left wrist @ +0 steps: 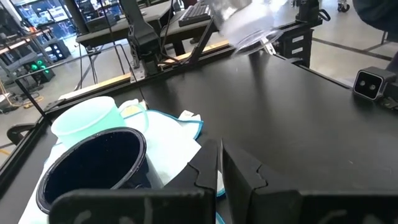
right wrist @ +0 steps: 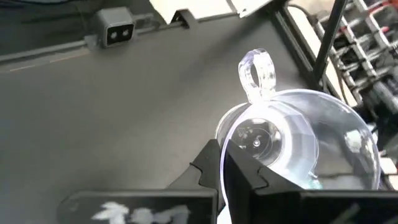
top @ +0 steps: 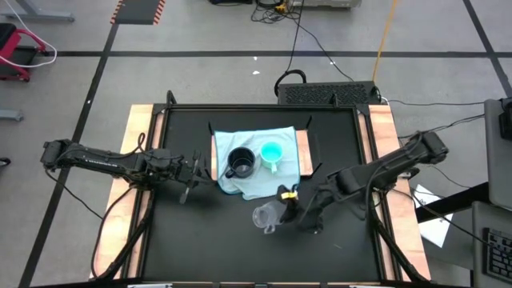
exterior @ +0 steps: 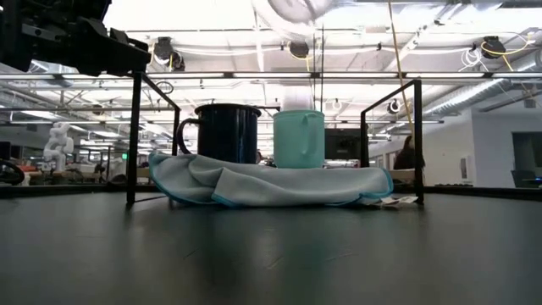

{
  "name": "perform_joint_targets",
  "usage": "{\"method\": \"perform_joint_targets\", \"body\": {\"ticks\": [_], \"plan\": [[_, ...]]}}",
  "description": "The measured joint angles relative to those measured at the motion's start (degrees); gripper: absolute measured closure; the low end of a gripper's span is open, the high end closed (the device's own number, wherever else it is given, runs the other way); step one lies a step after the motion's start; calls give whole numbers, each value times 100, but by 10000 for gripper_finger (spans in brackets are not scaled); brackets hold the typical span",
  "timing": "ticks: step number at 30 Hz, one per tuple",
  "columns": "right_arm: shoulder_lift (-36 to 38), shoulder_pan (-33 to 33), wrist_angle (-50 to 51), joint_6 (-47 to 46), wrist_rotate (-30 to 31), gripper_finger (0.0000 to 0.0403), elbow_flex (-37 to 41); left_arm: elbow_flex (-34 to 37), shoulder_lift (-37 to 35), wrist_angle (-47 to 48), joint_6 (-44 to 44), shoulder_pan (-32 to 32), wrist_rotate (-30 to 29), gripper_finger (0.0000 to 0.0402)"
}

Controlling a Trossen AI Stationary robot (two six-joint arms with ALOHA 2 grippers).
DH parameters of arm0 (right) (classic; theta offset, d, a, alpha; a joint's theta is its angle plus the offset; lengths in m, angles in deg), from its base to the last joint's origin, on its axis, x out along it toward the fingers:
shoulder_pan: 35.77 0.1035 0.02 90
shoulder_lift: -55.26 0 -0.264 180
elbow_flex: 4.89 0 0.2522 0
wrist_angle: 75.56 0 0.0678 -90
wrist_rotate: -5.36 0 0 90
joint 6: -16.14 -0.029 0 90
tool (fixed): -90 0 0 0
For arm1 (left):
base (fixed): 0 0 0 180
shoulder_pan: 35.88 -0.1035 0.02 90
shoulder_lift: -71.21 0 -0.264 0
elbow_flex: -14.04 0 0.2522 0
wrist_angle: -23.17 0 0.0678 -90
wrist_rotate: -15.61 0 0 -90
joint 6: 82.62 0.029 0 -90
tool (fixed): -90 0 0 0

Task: Stack small to large cups/mugs on shelf
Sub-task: Put the transparent mug on the microfiber cloth on the shelf

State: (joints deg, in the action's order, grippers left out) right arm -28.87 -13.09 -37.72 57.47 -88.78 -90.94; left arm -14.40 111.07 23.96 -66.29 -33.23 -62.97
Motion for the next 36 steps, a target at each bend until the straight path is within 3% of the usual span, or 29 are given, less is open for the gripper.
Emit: {"method": "perform_joint_targets", "body": {"ticks": [10, 14, 22, 31, 36], "plan": [[1515, 47, -1637, -525, 603, 403, 2124, 0, 0, 0, 53, 1, 0, 378], [1978, -35, -1663, -799, 994, 403, 2624, 0, 0, -2, 135, 0, 0, 378], [2373, -417, -2061, -1167, 1012, 403, 3425, 0, 0, -7, 153, 0, 0, 378], [2564, -695, -2190, -1199, 1009, 403, 3614, 0, 0, 126, 310, 1, 0, 378], [2634, -938, -1029, -1403, 1013, 403, 2998, 0, -1, 131, 337, 0, 0, 378]]}}
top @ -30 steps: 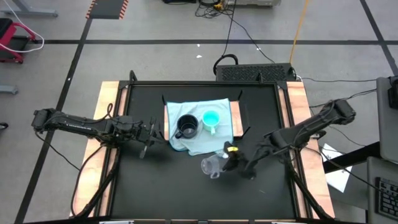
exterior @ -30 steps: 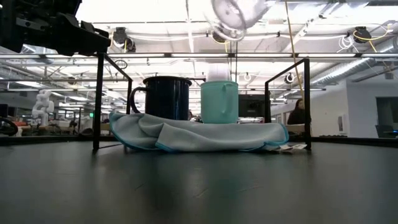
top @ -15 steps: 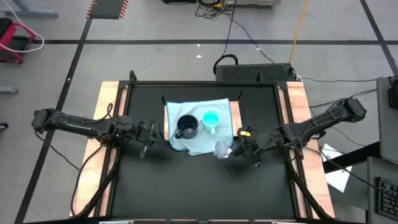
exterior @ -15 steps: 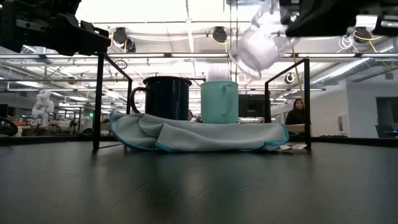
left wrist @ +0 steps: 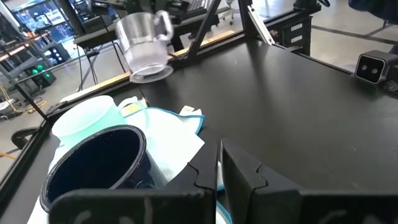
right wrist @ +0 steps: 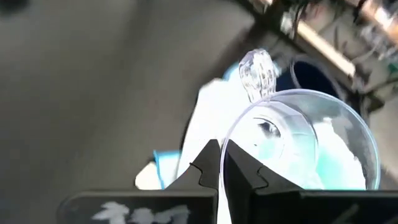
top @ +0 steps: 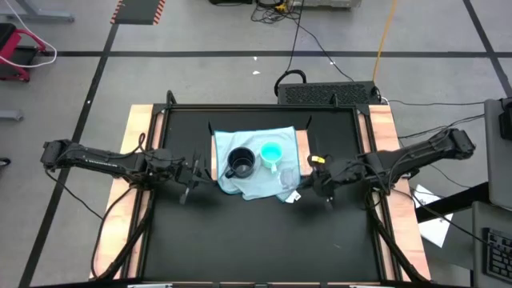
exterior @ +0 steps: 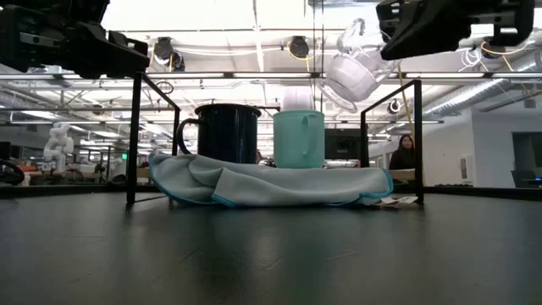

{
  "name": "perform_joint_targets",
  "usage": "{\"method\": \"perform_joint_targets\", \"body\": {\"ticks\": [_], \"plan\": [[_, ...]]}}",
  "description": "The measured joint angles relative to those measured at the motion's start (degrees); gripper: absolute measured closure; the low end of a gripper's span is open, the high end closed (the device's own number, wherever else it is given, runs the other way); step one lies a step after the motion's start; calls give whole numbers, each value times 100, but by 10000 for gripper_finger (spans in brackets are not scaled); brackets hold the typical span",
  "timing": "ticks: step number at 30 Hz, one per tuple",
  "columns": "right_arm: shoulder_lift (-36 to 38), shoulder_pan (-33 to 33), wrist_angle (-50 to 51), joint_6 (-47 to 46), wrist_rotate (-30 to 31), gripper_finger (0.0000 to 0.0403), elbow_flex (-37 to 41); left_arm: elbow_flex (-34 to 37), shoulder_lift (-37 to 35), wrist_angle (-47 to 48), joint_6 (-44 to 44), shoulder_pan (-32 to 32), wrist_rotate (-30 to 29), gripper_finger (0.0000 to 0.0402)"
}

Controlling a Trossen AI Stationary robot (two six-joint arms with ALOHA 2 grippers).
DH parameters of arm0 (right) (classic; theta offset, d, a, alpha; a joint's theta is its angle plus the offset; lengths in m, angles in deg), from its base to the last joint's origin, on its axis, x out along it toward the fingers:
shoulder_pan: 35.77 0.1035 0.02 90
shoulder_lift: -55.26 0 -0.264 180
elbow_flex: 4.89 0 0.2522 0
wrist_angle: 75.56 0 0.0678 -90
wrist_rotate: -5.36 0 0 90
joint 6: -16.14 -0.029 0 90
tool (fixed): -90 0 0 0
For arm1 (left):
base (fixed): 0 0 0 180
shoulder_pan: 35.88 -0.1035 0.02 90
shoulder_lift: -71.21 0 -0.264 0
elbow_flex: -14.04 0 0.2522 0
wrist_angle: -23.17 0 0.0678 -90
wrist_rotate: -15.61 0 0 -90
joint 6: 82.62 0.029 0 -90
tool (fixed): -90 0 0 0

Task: Stack small to large cups/mugs on shelf
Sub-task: Put the transparent mug on the microfiber cloth on the shelf

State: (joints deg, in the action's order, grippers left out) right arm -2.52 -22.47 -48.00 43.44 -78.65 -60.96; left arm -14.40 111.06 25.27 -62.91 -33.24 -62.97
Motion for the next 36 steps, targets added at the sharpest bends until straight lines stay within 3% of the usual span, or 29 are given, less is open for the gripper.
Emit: {"method": "perform_joint_targets", "body": {"ticks": [12, 21, 36], "plan": [[-192, -561, 2372, -300, -142, 403, -1458, 0, 0, -1, 239, 2, 0, 378], [-1141, -1018, 3399, -264, -652, 403, -2175, 0, -1, -38, 267, 1, -97, 378], [-2029, -1862, 3641, 449, -1346, 403, -2386, 0, -1, -5, 240, -5, -142, 378]]}}
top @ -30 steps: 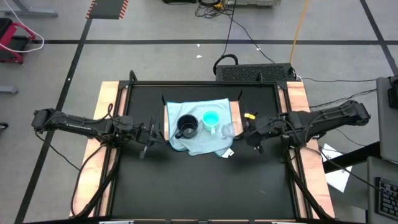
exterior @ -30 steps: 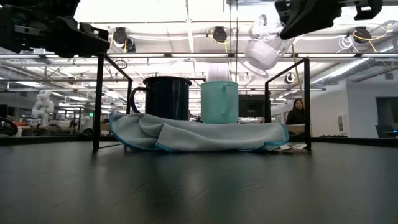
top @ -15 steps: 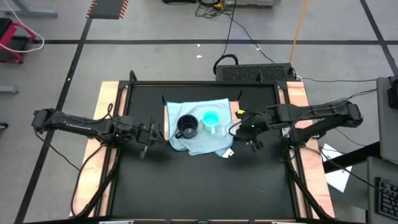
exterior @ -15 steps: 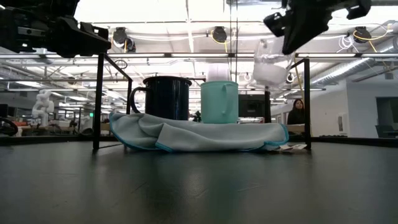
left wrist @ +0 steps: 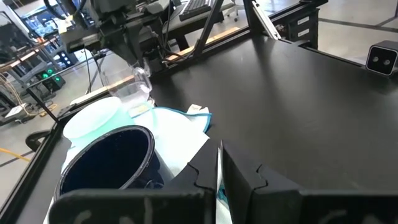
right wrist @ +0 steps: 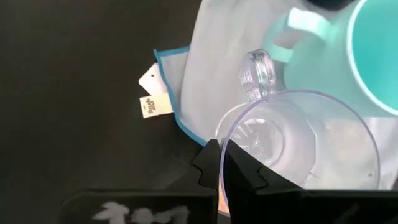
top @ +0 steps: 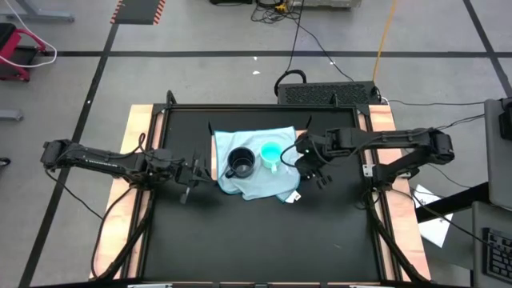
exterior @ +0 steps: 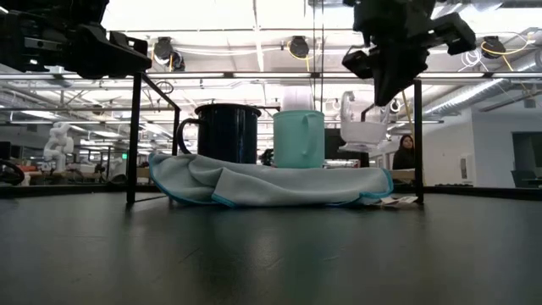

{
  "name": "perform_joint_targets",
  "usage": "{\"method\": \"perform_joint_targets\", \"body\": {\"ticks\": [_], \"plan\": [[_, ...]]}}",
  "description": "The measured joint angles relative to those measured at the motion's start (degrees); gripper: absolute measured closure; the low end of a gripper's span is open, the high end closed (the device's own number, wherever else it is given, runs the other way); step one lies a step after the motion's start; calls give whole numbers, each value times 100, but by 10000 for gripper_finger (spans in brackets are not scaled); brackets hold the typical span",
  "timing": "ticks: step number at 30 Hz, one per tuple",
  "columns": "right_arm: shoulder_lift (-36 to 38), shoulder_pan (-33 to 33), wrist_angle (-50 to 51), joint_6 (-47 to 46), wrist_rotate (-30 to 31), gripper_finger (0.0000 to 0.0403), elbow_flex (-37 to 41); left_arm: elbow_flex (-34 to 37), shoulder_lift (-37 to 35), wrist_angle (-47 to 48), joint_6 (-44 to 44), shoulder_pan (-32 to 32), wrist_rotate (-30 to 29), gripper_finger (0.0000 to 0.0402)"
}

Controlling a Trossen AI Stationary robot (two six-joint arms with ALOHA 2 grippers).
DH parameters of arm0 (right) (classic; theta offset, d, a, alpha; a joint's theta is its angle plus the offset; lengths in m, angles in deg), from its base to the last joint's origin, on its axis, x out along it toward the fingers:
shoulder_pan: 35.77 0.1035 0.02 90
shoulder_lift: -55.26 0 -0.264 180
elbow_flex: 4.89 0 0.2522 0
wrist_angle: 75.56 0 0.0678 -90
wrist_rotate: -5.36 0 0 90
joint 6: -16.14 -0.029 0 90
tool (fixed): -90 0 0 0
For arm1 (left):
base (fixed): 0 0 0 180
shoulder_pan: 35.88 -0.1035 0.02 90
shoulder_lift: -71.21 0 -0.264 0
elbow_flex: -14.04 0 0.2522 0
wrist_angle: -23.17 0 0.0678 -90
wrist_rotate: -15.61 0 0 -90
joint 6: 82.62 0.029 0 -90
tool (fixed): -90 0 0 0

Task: Stack small to large cups/mugs on shelf
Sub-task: Put the transparent mug on the microfiber cloth on the shelf

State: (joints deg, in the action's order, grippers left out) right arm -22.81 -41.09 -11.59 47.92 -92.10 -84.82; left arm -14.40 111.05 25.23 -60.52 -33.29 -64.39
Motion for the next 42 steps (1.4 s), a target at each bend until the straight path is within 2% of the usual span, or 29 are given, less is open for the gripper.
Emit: {"method": "perform_joint_targets", "body": {"ticks": [3, 13, 18, 26, 35, 42], "plan": [[-73, -111, -14, 136, -172, 403, 0, 0, 2, 0, 9, 0, 0, 378], [-128, -435, 64, 493, -205, 403, 0, 0, 2, -10, 11, 0, 0, 378], [-128, -490, 9, 580, -457, 403, 0, 0, 1, -9, 15, 0, 0, 378], [-192, -486, -78, 927, -472, 403, 0, 1, 0, -4, 25, 0, 2, 378], [-854, -486, -97, 1181, -510, 403, -33, 2, 0, 22, 24, 0, 2, 378], [-935, -486, -8, 1120, -491, 403, -213, 2, 0, 59, 59, 0, 4, 378]]}}
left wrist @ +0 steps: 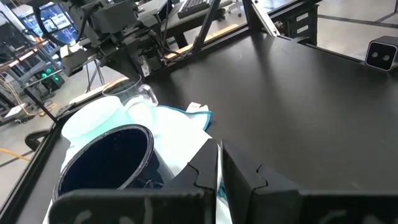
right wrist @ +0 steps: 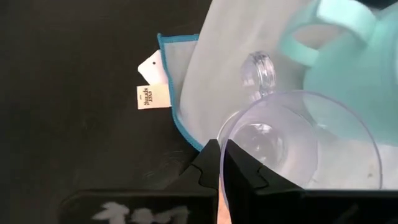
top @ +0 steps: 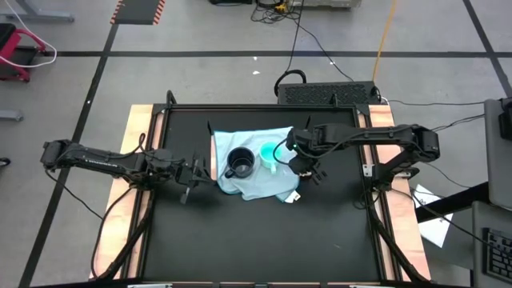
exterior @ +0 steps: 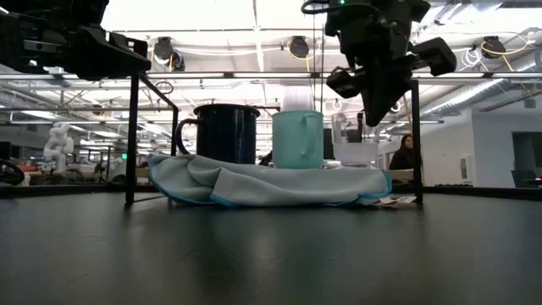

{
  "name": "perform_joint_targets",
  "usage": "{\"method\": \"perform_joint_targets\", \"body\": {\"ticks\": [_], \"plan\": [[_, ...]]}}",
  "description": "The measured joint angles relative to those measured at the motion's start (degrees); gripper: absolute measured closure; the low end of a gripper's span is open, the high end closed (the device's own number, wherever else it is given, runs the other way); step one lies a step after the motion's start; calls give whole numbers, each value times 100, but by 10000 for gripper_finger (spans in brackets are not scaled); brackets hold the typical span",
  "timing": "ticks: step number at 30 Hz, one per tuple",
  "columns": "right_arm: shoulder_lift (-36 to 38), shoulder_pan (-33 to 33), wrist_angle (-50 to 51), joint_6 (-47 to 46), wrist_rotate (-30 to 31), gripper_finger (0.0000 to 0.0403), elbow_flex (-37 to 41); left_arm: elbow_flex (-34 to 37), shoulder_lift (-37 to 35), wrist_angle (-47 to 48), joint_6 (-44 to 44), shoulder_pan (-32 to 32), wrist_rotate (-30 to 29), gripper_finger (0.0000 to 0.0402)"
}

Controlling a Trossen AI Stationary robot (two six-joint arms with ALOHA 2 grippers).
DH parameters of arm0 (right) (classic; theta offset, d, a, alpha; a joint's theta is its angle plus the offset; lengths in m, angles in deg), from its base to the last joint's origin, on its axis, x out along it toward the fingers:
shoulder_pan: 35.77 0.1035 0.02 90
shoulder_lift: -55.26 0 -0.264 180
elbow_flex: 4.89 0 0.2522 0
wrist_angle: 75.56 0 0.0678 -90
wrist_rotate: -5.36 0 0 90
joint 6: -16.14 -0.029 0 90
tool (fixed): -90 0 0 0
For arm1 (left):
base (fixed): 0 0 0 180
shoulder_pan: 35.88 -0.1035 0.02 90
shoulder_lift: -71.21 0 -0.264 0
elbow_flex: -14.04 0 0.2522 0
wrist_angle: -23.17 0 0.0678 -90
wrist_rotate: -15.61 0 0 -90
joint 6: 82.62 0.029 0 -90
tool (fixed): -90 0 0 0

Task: Stack small to large cups/mugs on shelf
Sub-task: Put the transparent mug on the microfiber cloth on the shelf

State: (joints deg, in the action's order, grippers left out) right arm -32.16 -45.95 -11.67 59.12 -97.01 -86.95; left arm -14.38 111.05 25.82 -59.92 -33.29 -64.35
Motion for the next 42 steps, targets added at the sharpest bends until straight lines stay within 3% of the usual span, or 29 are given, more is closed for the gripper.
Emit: {"method": "perform_joint_targets", "body": {"ticks": [8, 27, 42], "plan": [[-26, -2, -63, -164, 53, 394, -379, 0, 0, 135, -64, 0, 4, 378], [-50, -2, 206, -425, 34, 373, -401, 0, 0, 209, -58, 0, 59, 378], [-43, 2, 202, -537, 333, 264, -401, 0, 0, 235, -165, 0, 59, 378]]}}
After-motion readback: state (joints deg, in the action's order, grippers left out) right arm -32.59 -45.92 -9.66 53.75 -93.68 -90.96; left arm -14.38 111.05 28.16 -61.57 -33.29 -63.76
